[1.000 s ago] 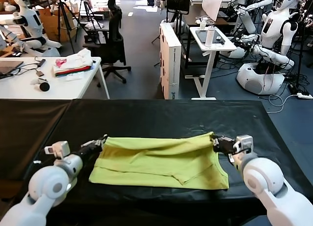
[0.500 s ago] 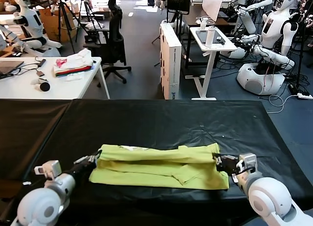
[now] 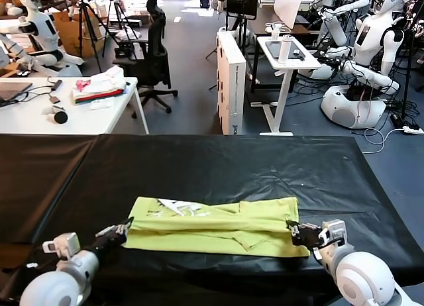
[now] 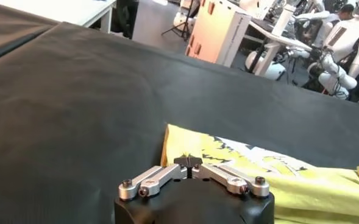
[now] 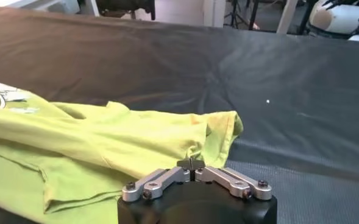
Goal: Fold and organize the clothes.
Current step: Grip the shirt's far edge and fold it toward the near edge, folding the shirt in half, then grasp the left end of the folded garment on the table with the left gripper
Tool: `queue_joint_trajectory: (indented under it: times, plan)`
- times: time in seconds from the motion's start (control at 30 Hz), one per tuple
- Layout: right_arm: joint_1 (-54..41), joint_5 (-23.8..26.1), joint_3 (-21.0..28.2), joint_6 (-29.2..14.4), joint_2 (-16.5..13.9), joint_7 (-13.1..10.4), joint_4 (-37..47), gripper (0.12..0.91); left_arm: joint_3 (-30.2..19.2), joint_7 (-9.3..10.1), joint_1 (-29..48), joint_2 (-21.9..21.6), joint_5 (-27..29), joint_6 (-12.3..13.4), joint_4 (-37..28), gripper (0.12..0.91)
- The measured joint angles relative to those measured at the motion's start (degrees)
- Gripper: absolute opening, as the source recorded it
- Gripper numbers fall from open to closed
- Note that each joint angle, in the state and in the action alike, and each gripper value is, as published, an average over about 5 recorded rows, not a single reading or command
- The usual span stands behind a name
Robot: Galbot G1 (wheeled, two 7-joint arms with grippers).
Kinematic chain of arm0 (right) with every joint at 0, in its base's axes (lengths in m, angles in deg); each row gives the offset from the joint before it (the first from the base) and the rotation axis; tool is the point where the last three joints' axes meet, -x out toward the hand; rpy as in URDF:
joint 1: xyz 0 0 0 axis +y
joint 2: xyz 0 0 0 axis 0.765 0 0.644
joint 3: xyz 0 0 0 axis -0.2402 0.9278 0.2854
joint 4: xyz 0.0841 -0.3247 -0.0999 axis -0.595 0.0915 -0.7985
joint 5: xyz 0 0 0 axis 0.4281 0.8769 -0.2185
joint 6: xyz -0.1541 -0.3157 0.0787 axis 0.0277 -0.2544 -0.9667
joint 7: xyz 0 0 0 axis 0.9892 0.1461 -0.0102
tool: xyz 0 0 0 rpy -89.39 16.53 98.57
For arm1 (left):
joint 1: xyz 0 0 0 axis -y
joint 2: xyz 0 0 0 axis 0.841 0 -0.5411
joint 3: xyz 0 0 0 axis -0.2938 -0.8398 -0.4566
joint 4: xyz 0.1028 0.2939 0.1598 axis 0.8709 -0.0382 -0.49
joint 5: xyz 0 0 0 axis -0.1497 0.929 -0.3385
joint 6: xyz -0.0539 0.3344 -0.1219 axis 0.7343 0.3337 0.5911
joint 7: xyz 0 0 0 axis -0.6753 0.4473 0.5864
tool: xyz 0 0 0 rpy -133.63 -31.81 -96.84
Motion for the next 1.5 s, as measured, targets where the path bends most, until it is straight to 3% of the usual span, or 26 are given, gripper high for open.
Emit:
queue_joint_trajectory:
  times: [0.2,0.3,0.4,0.53,0.67,0.77,0.87,1.13,1.5]
  plan:
    - [-0.10,-0.27,0.29,0.00,0.01,0.83,0.08,0.145,0.53,-0.06,-1.67,1.26,0.89,0.64,-0.43,0.149]
    - [-0.24,-0.37,0.52,0.00,0.12,1.98,-0.17,0.235,0.53,-0.22,-2.00,1.69,1.26,0.82,-0.79,0.149]
    - [-0.12,-0.48,0.30,0.00,0.02,2.95,-0.55,0.410,0.33,-0.53,-1.67,2.14,1.75,0.88,-1.03,0.205]
    - [-0.26,-1.30,-0.50,0.01,-0.17,3.17,-1.25,0.675,0.15,-0.84,-1.11,2.47,2.26,0.93,-0.91,0.423]
    - [-1.07,-1.83,-1.24,0.01,0.04,2.72,-1.32,0.865,0.32,-0.74,-1.27,2.29,2.62,0.86,-0.48,0.688]
    - [-2.21,-2.04,-1.77,-0.11,0.65,2.09,-0.58,0.902,0.65,-0.61,-1.40,2.04,3.12,0.90,-0.84,0.841]
    - [-3.85,-2.25,-2.23,-0.70,1.56,1.86,0.69,0.906,1.09,-0.34,-0.94,1.74,3.19,0.99,-1.63,0.898]
    - [-7.91,-2.02,-3.23,-2.15,4.89,1.97,5.22,0.907,-0.85,1.73,5.15,1.82,2.62,-0.35,-4.00,0.907]
    - [-9.80,-1.49,-4.32,-2.37,7.88,2.14,9.49,0.907,-6.16,0.69,13.74,1.85,3.64,-0.29,-9.79,0.907]
